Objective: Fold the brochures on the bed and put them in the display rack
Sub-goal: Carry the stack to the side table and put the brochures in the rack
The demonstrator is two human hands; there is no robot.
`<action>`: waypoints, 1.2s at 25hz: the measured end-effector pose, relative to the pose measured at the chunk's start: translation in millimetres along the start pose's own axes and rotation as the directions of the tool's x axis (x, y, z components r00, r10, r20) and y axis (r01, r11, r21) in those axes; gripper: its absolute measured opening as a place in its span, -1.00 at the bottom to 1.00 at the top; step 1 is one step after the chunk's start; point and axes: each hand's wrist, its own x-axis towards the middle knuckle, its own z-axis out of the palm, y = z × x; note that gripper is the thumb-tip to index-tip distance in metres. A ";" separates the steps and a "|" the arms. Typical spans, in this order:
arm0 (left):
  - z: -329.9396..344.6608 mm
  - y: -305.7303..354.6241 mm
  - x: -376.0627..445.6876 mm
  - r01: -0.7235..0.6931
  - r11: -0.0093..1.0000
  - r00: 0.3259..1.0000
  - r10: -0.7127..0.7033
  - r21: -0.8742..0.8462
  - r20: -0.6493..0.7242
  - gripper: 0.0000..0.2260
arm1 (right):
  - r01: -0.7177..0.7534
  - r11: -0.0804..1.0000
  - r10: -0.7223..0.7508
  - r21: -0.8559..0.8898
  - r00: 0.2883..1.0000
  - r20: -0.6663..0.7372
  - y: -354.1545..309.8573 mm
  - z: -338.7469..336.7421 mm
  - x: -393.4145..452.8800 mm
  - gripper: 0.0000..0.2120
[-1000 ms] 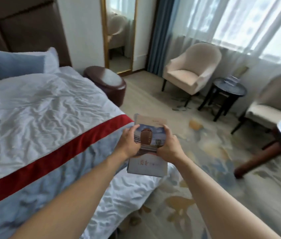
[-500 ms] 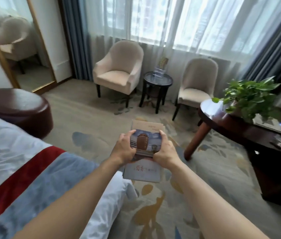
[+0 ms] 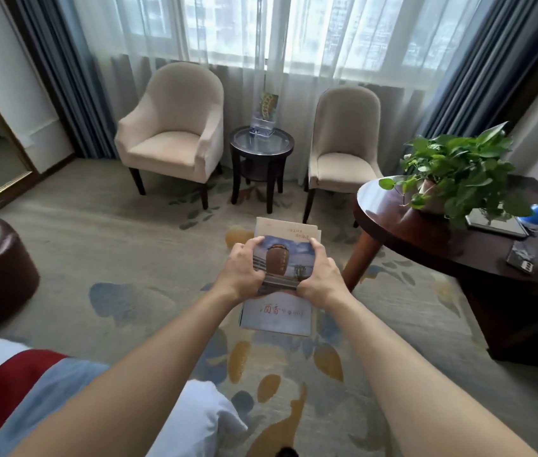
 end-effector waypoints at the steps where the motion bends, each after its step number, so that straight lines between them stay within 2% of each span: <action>1: 4.3 0.8 23.1 -0.003 1.000 1.000 0.003 0.002 -0.005 -0.36 | 0.003 1.000 -0.003 -0.008 1.000 -0.004 0.7 -4.5 23.3 0.05; 11: 16.7 15.3 224.6 0.028 1.000 0.999 -0.028 -0.015 -0.035 -0.36 | 0.030 0.999 -0.028 -0.035 0.998 0.049 -30.0 -46.9 224.4 0.07; 30: -37.6 -71.8 687.5 0.026 1.000 1.000 -0.026 0.003 -0.001 -0.37 | 0.019 0.999 -0.017 -0.032 0.998 0.058 -158.0 -8.3 682.0 0.05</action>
